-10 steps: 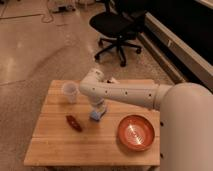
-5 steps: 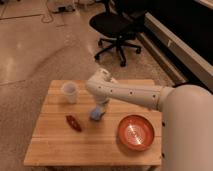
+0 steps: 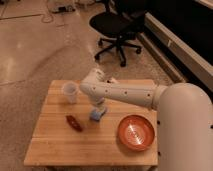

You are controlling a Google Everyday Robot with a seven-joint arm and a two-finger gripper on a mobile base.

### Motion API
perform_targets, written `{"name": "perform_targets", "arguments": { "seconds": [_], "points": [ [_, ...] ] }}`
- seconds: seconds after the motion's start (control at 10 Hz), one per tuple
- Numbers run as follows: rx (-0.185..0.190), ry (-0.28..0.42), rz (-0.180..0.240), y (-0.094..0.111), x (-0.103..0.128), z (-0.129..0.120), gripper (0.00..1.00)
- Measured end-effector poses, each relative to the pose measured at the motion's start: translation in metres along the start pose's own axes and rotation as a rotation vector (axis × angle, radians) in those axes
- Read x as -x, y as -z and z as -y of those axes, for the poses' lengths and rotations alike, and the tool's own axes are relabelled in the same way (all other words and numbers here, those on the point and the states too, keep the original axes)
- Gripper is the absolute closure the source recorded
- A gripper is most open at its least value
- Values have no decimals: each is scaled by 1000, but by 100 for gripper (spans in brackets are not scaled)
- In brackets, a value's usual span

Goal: Place the white sponge in the ceramic bowl

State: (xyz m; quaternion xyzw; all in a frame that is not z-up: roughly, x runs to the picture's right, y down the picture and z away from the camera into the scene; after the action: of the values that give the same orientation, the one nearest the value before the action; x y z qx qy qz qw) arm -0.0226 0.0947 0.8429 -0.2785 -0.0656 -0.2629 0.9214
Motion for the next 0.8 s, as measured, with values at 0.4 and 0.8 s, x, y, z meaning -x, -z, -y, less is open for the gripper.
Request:
{"name": "perform_targets", "arguments": {
  "seconds": [0.4, 0.8],
  "points": [
    [-14, 9, 0, -29, 11, 11, 62],
    [-14, 0, 7, 5, 12, -2, 62]
  ]
}}
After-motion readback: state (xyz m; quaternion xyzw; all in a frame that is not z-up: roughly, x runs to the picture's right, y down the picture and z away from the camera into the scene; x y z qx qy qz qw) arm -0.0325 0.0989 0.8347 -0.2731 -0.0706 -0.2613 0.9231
